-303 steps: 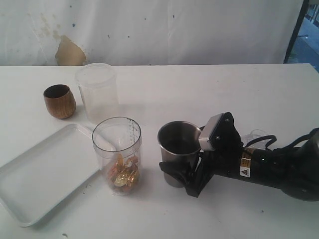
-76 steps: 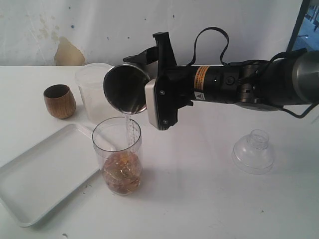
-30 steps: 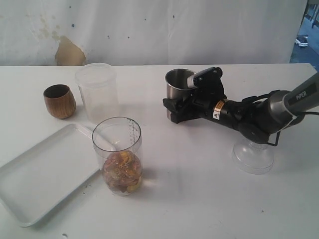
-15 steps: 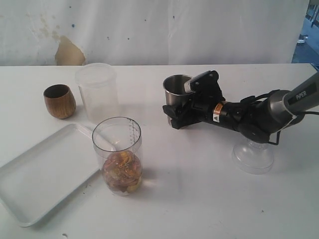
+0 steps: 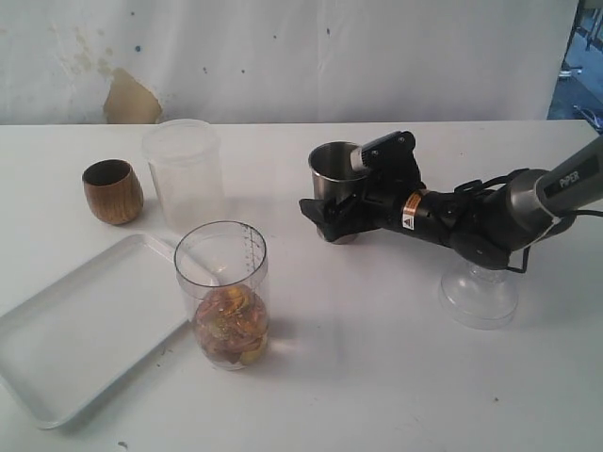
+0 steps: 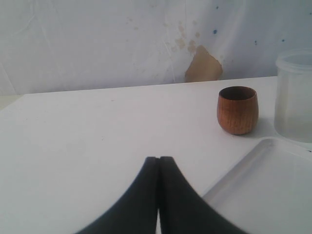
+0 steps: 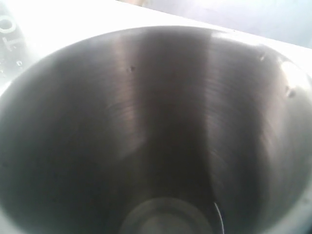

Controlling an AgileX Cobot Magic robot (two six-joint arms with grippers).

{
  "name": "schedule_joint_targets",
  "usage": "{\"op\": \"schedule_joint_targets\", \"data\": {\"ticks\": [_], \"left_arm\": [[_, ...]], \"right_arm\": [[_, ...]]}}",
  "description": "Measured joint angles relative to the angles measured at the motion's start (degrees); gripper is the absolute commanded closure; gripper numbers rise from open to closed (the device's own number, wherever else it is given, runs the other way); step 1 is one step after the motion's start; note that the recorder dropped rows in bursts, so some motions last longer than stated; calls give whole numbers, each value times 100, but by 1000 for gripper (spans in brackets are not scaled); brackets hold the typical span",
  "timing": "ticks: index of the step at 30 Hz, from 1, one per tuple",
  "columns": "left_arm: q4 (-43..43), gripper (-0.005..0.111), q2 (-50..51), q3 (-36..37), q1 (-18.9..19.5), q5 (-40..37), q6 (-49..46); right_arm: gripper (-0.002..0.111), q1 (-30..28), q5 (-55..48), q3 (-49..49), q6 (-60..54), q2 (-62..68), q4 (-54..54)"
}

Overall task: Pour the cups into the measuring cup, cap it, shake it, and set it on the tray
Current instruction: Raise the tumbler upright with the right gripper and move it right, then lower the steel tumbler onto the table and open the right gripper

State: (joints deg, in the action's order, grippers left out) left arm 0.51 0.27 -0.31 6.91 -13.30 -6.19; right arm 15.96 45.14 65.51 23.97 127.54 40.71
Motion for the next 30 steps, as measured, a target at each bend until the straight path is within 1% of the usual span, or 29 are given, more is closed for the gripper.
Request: {"op": "schedule_joint_targets", "data": {"ticks": [4, 7, 13, 19, 30], "left_arm": [[0, 107, 0, 0, 0, 0, 0], [0, 107, 0, 0, 0, 0, 0], [0, 107, 0, 0, 0, 0, 0], [0, 107, 0, 0, 0, 0, 0], [0, 107, 0, 0, 0, 0, 0]], "right_arm": [[10, 0, -49, 0, 40, 0, 0], [3, 0, -141, 0, 40, -12, 0], [3, 0, -402, 0, 40, -148, 63], [3, 0, -956, 0, 285, -515, 164], [3, 0, -1055, -343, 298, -799, 314]]}}
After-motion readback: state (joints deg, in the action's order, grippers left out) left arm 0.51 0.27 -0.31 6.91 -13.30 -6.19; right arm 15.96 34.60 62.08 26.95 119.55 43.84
